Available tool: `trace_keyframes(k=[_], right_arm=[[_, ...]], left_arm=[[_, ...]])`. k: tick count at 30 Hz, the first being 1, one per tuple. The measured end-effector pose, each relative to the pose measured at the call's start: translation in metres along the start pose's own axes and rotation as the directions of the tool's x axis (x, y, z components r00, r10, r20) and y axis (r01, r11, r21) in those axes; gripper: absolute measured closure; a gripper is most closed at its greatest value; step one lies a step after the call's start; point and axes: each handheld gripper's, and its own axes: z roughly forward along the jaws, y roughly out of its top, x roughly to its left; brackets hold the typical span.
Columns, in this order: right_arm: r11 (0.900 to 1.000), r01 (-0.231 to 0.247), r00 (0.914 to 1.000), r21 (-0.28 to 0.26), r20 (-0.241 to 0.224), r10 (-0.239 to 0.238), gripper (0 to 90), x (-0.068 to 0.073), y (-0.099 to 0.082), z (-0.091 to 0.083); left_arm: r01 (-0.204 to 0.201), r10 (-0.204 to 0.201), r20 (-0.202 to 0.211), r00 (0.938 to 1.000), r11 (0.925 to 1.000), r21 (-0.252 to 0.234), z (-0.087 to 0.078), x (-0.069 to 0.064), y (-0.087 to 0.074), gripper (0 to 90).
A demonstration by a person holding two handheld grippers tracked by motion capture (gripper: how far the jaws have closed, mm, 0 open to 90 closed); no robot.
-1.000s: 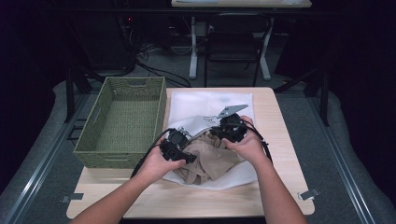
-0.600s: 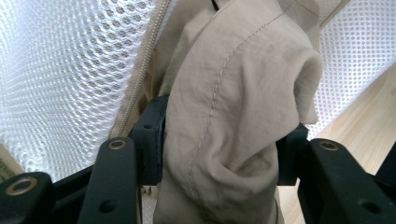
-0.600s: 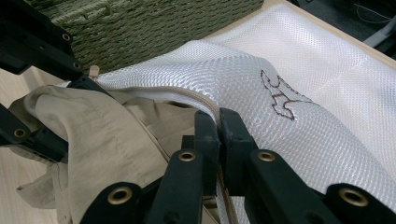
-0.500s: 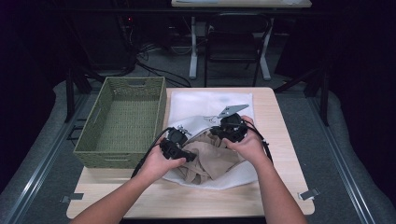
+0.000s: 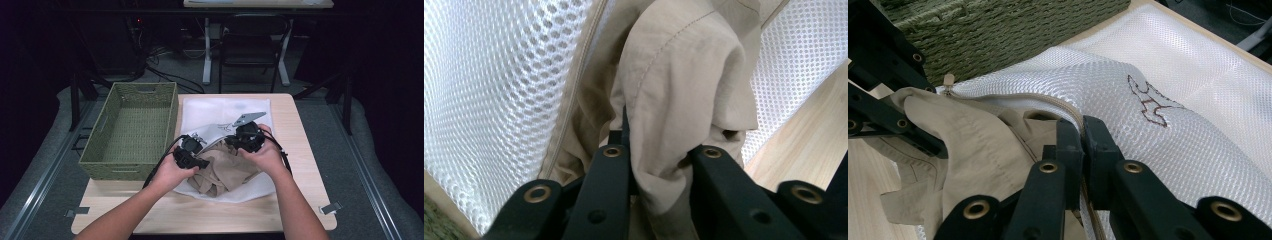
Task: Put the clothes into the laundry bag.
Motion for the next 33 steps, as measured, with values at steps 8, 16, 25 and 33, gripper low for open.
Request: trace_keyframes(k=[8, 16, 25, 33], right_arm=[[1.0, 0.005, 1.0, -0.006, 0.0, -0.005, 86.9, 0.001, 0.001, 0.0], [0.9999, 0.004, 0.9999, -0.016, -0.009, -0.004, 87.0, 0.002, 0.001, -0.001], [0.9999, 0.005, 0.9999, -0.015, -0.012, -0.005, 87.1, 0.004, 0.002, -0.002], [0.9999, 0.006, 0.9999, -0.015, -0.01, -0.006, 87.1, 0.004, 0.001, -0.002]], left_arm=[[-0.001, 0.001, -0.003, 1.0, 0.9999, -0.013, 0.0, -0.004, 0.004, 85.6], [0.003, -0.003, -0.012, 0.9999, 0.9997, -0.024, 0.001, -0.003, 0.012, 85.7], [0.033, -0.034, -0.022, 0.9992, 0.9984, -0.045, 0.007, 0.0, 0.021, 85.7], [0.06, -0.063, -0.04, 0.9972, 0.9961, -0.065, 0.018, 0.004, 0.026, 85.1]])
